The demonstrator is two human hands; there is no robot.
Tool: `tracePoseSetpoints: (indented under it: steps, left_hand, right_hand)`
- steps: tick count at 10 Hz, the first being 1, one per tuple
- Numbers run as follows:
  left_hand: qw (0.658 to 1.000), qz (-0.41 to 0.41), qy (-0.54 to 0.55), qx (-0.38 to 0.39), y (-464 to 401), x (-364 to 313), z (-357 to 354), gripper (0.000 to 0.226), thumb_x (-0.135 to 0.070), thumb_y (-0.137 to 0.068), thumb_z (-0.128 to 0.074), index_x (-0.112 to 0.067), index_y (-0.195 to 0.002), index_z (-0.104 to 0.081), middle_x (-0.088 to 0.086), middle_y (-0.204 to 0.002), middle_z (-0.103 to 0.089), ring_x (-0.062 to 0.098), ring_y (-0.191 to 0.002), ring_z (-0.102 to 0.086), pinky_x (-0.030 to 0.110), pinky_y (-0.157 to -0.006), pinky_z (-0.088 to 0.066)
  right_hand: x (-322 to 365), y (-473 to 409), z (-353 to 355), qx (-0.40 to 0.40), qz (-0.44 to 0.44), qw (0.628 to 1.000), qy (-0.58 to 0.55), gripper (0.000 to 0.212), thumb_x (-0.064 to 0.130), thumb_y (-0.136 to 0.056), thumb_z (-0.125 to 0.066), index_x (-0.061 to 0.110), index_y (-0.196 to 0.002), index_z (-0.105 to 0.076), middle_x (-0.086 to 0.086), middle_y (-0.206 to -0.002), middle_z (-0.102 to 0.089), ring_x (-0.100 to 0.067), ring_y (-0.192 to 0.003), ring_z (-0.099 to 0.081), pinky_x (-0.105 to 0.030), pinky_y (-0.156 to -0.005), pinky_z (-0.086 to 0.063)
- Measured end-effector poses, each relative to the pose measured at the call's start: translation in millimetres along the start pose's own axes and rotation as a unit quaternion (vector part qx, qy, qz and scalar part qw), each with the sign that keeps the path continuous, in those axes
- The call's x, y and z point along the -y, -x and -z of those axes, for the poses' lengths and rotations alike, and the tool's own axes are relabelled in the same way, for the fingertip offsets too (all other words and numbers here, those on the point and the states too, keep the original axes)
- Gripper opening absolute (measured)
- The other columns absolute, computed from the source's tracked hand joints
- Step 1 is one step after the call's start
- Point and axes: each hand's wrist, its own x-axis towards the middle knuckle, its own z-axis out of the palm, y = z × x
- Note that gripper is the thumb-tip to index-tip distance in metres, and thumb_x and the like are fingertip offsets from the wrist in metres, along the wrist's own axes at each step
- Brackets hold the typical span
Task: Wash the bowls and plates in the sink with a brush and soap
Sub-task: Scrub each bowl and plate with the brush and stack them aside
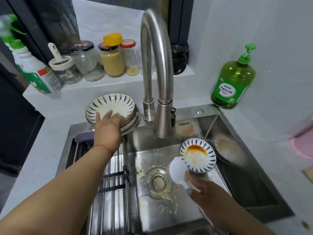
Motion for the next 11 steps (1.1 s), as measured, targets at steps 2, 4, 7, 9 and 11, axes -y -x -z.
tracePoseSetpoints:
  steps: [2, 4, 7, 9, 11]
  left_hand:
    - [0.973, 0.087, 0.191, -0.098, 70.2, -78.1, -34.4, 0.02, -0.01, -0.08, -0.05, -0.004, -0.098, -0.058, 0.015, -0.095, -0.056, 0.032, -0.089, -0.05, 0.041, -0.08, -0.04]
    - [0.743, 0.349, 0.487, 0.297, 104.8, -164.3, -118.3, 0.028, 0.005, -0.086, -0.047, -0.017, -0.07, -0.056, 0.005, -0.062, -0.057, 0.021, -0.057, -0.054, 0.033, -0.057, -0.05]
    - [0.594, 0.457, 0.539, 0.384, 90.5, -224.5, -160.3, 0.028, 0.006, -0.093, -0.047, -0.011, -0.071, -0.05, 0.004, -0.072, -0.056, 0.016, -0.063, -0.056, 0.027, -0.067, -0.052]
    - [0.665, 0.429, 0.455, 0.408, 70.4, -258.8, -181.7, 0.025, -0.005, -0.096, -0.049, -0.016, -0.074, -0.052, 0.001, -0.075, -0.057, 0.009, -0.071, -0.049, 0.009, -0.065, -0.04]
    - [0.745, 0.382, 0.363, 0.408, 63.5, -269.9, -186.3, 0.036, -0.023, -0.097, -0.048, -0.009, -0.129, -0.057, 0.011, -0.133, -0.058, 0.025, -0.124, -0.053, 0.027, -0.101, -0.039]
  right_hand:
    - [-30.2, -0.4, 12.9, -0.017, -0.041, 0.999, -0.006, 0.049, 0.036, -0.098, -0.044, 0.042, -0.145, -0.031, 0.02, -0.127, -0.055, 0.008, -0.09, -0.052, -0.01, -0.077, -0.039]
    - [-65.7, -1.0, 24.9, -0.032, -0.083, 0.996, -0.004, 0.047, 0.038, -0.096, -0.048, 0.045, -0.142, -0.036, 0.014, -0.142, -0.049, -0.004, -0.119, -0.052, -0.02, -0.1, -0.038]
    - [-111.5, -7.3, 52.9, -0.06, -0.126, 0.99, 0.0, 0.046, 0.038, -0.096, -0.049, 0.046, -0.14, -0.037, 0.011, -0.138, -0.053, -0.004, -0.114, -0.052, -0.015, -0.09, -0.037]
    - [-134.0, -12.7, 67.1, -0.061, -0.136, 0.989, -0.002, 0.046, 0.032, -0.095, -0.05, 0.043, -0.138, -0.039, 0.009, -0.131, -0.056, -0.002, -0.11, -0.055, -0.013, -0.083, -0.038]
    - [-140.9, -13.8, 77.5, -0.064, -0.135, 0.989, -0.007, 0.047, 0.034, -0.095, -0.05, 0.047, -0.138, -0.038, 0.01, -0.13, -0.057, -0.003, -0.112, -0.055, -0.017, -0.089, -0.04]
